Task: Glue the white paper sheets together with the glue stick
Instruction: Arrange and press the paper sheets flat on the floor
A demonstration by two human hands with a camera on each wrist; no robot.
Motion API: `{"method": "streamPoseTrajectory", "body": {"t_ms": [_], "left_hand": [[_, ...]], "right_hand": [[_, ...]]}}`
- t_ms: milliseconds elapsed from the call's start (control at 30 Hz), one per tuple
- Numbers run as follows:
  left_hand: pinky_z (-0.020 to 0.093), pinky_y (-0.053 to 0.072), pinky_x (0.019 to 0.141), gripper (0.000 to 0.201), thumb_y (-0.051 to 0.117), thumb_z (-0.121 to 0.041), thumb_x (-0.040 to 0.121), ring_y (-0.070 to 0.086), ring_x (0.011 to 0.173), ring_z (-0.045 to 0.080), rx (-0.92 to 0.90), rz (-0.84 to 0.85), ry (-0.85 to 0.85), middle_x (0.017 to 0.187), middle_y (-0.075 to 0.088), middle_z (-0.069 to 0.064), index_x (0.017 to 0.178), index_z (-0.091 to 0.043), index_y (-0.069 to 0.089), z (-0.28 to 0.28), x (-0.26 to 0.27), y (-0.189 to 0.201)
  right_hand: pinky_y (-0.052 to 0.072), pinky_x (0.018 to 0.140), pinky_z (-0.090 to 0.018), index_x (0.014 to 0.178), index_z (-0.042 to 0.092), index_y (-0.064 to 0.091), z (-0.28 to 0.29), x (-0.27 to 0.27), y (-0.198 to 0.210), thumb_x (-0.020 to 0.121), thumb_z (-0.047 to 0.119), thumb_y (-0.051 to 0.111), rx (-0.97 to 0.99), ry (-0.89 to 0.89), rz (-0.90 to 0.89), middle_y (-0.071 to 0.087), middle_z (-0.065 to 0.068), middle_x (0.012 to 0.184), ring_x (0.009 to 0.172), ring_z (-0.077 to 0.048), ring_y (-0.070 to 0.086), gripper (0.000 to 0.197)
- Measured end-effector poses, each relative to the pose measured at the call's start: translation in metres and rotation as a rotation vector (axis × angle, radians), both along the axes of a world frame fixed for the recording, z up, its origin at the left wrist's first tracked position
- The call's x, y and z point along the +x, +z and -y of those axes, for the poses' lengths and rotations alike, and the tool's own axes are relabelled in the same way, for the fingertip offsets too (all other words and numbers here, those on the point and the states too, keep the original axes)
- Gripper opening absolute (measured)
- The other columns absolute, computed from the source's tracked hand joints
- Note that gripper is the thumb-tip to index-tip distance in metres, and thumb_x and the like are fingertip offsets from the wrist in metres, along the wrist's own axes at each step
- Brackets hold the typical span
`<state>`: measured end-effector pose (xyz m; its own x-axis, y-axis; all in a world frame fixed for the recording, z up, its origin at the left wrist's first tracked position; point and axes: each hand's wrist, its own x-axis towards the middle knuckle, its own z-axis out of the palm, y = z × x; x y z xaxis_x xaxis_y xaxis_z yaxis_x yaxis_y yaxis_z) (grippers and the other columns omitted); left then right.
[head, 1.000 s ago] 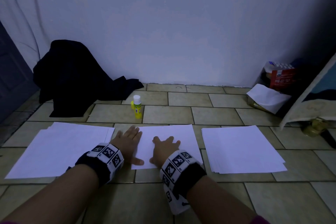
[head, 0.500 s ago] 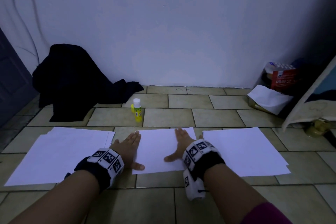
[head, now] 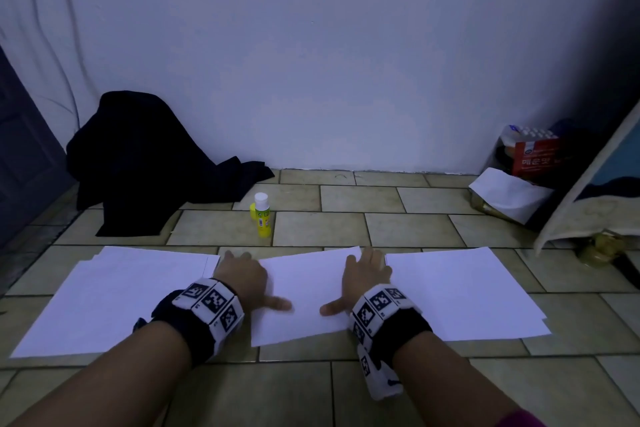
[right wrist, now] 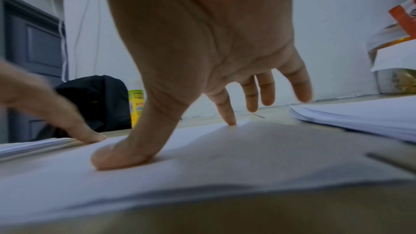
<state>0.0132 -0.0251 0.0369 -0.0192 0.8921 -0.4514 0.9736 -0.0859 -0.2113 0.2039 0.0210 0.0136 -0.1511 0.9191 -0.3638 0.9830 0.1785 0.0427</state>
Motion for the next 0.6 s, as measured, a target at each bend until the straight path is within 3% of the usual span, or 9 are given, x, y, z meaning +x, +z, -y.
{"method": "streamPoseTrajectory", "body": {"t_ms": [67, 167, 233, 333, 433, 533, 600], "left_hand": [[0.041, 0.031, 0.102, 0.080, 0.036, -0.076, 0.085, 0.043, 0.122, 0.026, 0.091, -0.049, -0.043, 0.127, 0.055, 0.009, 0.118, -0.007, 0.059, 0.000, 0.015, 0.006], [0.038, 0.033, 0.105, 0.062, 0.049, -0.052, 0.094, 0.041, 0.128, 0.026, 0.165, 0.193, -0.084, 0.146, 0.039, 0.008, 0.137, -0.008, 0.043, 0.004, 0.035, -0.002], [0.038, 0.035, 0.104, 0.055, 0.052, -0.039, 0.095, 0.040, 0.130, 0.025, 0.129, 0.259, -0.128, 0.148, 0.036, 0.007, 0.139, -0.009, 0.039, 0.007, 0.042, -0.009], [0.036, 0.043, 0.092, 0.037, 0.051, -0.029, 0.095, 0.048, 0.121, 0.026, 0.122, 0.205, -0.136, 0.132, 0.051, 0.009, 0.126, -0.008, 0.051, 0.012, 0.044, -0.010], [0.032, 0.046, 0.083, 0.029, 0.049, -0.019, 0.093, 0.059, 0.108, 0.027, 0.108, 0.177, -0.166, 0.118, 0.061, 0.011, 0.117, -0.008, 0.061, 0.017, 0.042, -0.006], [0.031, 0.047, 0.082, 0.027, 0.050, -0.017, 0.092, 0.060, 0.105, 0.027, 0.098, 0.186, -0.158, 0.114, 0.063, 0.011, 0.113, -0.007, 0.065, 0.019, 0.035, -0.003], [0.031, 0.047, 0.087, 0.029, 0.056, -0.024, 0.092, 0.058, 0.108, 0.024, 0.126, 0.250, -0.091, 0.118, 0.062, 0.008, 0.115, -0.011, 0.064, 0.017, 0.025, -0.003]], "right_hand": [[0.028, 0.104, -0.045, 0.136, 0.010, 0.032, 0.005, -0.006, 0.003, 0.063, 0.070, 0.071, -0.007, 0.034, 0.016, 0.028, -0.014, 0.140, 0.132, -0.031, 0.026, 0.102], [0.031, 0.104, -0.047, 0.140, 0.008, 0.027, 0.009, -0.018, 0.002, 0.068, 0.054, 0.077, -0.083, 0.008, -0.034, 0.027, -0.015, 0.140, 0.130, -0.034, 0.029, 0.099], [0.034, 0.102, -0.048, 0.138, 0.011, 0.031, 0.012, -0.025, 0.001, 0.074, 0.040, 0.077, -0.104, -0.013, -0.087, 0.025, -0.016, 0.141, 0.130, -0.036, 0.028, 0.084], [0.034, 0.102, -0.046, 0.134, 0.014, 0.036, 0.014, -0.035, 0.003, 0.089, 0.022, 0.058, -0.105, -0.030, -0.160, 0.026, -0.014, 0.142, 0.132, -0.035, 0.024, 0.051], [0.033, 0.103, -0.048, 0.134, 0.017, 0.035, 0.017, -0.048, -0.001, 0.093, 0.022, 0.046, -0.109, -0.049, -0.263, 0.027, -0.011, 0.143, 0.134, -0.034, 0.022, 0.043], [0.036, 0.100, -0.048, 0.130, 0.019, 0.039, 0.020, -0.060, -0.010, 0.092, 0.025, 0.047, -0.062, -0.007, -0.321, 0.030, -0.008, 0.139, 0.130, -0.031, 0.026, 0.039], [0.036, 0.099, -0.045, 0.129, 0.019, 0.042, 0.022, -0.063, -0.013, 0.091, 0.028, 0.053, -0.030, 0.053, -0.332, 0.033, -0.006, 0.138, 0.128, -0.029, 0.029, 0.040]]}}
